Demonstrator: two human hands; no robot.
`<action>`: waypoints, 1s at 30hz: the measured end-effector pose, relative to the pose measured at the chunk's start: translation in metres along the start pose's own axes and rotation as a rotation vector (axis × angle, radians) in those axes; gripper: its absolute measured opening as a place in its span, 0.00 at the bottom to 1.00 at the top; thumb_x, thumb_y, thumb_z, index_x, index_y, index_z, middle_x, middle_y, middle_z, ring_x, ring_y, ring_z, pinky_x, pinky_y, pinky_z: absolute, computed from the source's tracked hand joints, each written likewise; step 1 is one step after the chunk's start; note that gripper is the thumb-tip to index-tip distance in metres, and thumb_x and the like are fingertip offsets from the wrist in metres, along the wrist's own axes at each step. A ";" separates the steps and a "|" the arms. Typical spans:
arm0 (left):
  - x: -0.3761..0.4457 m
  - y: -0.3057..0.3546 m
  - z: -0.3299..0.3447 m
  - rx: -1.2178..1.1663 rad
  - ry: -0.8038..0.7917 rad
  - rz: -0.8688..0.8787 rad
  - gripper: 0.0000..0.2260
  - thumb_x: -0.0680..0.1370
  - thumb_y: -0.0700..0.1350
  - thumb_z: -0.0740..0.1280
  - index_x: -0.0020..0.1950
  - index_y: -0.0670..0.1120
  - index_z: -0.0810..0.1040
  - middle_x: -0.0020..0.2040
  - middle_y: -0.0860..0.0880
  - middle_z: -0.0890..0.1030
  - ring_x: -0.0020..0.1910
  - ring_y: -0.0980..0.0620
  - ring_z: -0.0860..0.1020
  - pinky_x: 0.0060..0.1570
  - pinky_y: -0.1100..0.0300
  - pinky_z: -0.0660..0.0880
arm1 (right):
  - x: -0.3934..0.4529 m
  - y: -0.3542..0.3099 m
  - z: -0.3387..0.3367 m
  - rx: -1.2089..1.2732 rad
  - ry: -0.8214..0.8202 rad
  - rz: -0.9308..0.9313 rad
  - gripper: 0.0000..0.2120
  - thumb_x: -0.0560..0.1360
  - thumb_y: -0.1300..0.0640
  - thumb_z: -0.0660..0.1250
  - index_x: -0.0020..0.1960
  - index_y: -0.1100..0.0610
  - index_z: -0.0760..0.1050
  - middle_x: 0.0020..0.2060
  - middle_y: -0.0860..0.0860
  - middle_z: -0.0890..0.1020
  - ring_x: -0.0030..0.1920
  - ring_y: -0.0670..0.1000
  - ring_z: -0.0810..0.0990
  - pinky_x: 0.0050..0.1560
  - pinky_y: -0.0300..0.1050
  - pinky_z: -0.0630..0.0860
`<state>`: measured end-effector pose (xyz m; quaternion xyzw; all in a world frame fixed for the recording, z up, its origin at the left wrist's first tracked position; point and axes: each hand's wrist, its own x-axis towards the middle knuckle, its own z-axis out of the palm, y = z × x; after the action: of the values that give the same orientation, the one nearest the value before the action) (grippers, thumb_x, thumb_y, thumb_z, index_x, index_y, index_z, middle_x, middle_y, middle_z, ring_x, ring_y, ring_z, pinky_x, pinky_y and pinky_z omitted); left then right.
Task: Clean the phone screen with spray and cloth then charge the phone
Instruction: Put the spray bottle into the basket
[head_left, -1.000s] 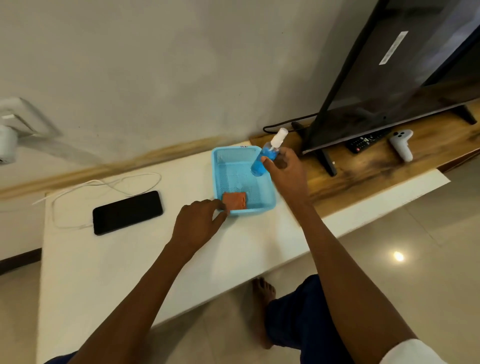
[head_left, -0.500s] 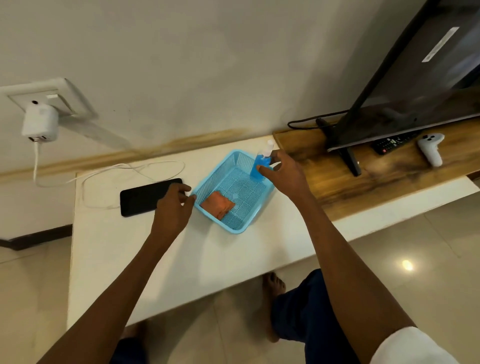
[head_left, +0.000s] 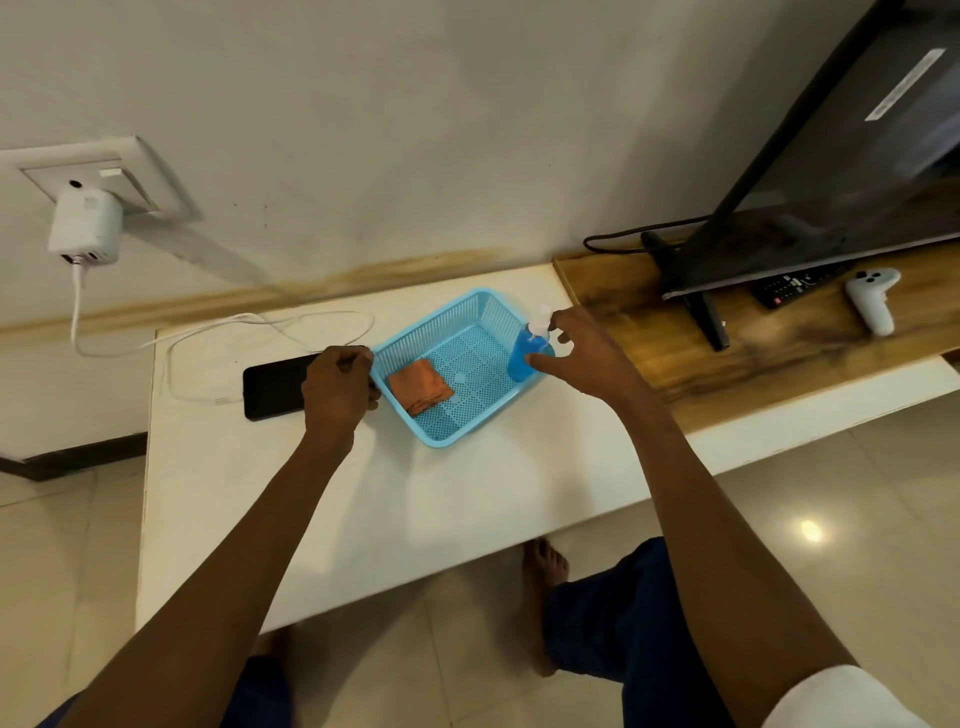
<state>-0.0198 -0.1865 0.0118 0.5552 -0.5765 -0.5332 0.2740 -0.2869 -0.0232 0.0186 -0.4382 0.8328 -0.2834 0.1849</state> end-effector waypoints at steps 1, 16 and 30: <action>0.001 0.000 0.001 0.005 0.006 0.004 0.07 0.80 0.43 0.65 0.55 0.41 0.79 0.46 0.42 0.83 0.34 0.49 0.80 0.31 0.61 0.76 | 0.000 0.003 0.000 0.006 -0.008 -0.009 0.22 0.69 0.44 0.77 0.59 0.44 0.72 0.55 0.40 0.71 0.50 0.43 0.76 0.41 0.31 0.71; 0.008 -0.005 0.002 -0.074 -0.098 -0.042 0.05 0.80 0.40 0.64 0.55 0.44 0.78 0.47 0.44 0.83 0.43 0.45 0.84 0.42 0.48 0.83 | -0.002 0.015 -0.008 -0.110 -0.128 0.166 0.45 0.67 0.33 0.73 0.76 0.43 0.56 0.71 0.48 0.71 0.65 0.53 0.76 0.57 0.51 0.78; -0.082 -0.012 0.057 -0.350 -0.241 -0.045 0.13 0.82 0.36 0.61 0.65 0.45 0.75 0.53 0.42 0.81 0.48 0.44 0.84 0.41 0.57 0.82 | -0.047 0.012 -0.036 -0.157 -0.226 0.324 0.42 0.68 0.29 0.69 0.74 0.50 0.66 0.69 0.49 0.76 0.65 0.53 0.76 0.62 0.51 0.75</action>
<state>-0.0485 -0.0900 0.0072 0.4441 -0.4911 -0.6938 0.2832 -0.2886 0.0331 0.0419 -0.3405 0.8859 -0.1332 0.2855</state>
